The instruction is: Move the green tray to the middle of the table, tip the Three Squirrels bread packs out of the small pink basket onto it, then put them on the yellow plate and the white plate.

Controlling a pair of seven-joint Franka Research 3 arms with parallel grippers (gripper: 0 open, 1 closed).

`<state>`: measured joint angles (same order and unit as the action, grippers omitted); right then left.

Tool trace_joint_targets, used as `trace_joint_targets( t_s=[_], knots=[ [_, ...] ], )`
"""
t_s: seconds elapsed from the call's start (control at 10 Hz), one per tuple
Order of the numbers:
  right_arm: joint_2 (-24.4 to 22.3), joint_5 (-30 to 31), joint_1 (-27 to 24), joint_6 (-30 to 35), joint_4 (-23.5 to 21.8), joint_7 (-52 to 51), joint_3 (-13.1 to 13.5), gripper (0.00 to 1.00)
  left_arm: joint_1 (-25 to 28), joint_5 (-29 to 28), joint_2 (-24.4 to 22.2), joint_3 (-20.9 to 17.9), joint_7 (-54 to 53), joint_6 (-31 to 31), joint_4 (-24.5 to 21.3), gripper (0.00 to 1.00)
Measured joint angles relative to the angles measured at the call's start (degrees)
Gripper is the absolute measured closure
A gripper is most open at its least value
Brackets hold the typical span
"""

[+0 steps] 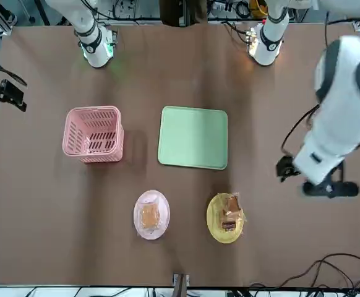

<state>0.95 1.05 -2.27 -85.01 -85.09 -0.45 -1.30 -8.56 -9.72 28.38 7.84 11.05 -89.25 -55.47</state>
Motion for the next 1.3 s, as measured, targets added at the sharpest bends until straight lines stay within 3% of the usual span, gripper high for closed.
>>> trace_joint_targets(
  t_s=[0.1,0.2,0.5,0.6,1.3],
  knots=[
    [0.0,0.0,0.0,0.0,0.0,0.0,0.0,0.01,2.97,2.78,-2.47,0.27,-3.98,0.52,-1.91,0.0],
    [0.0,-0.01,0.0,0.0,0.0,0.0,-0.02,0.01,6.09,5.7,-7.48,0.34,-8.86,0.5,-8.03,0.0],
    [0.0,-0.03,0.0,0.0,0.01,0.0,-0.03,0.01,6.08,6.36,-20.05,0.83,-9.53,-11.9,-28.71,0.0],
    [0.0,-0.03,0.0,0.0,0.01,0.0,-0.03,0.01,5.78,6.36,-21.94,0.87,-9.54,-12.96,-31.51,0.0],
    [0.0,-0.03,0.0,0.0,0.01,0.0,-0.02,0.01,6.61,6.43,-22.96,0.44,-9.48,-13.56,-32.58,0.0]
  ],
)
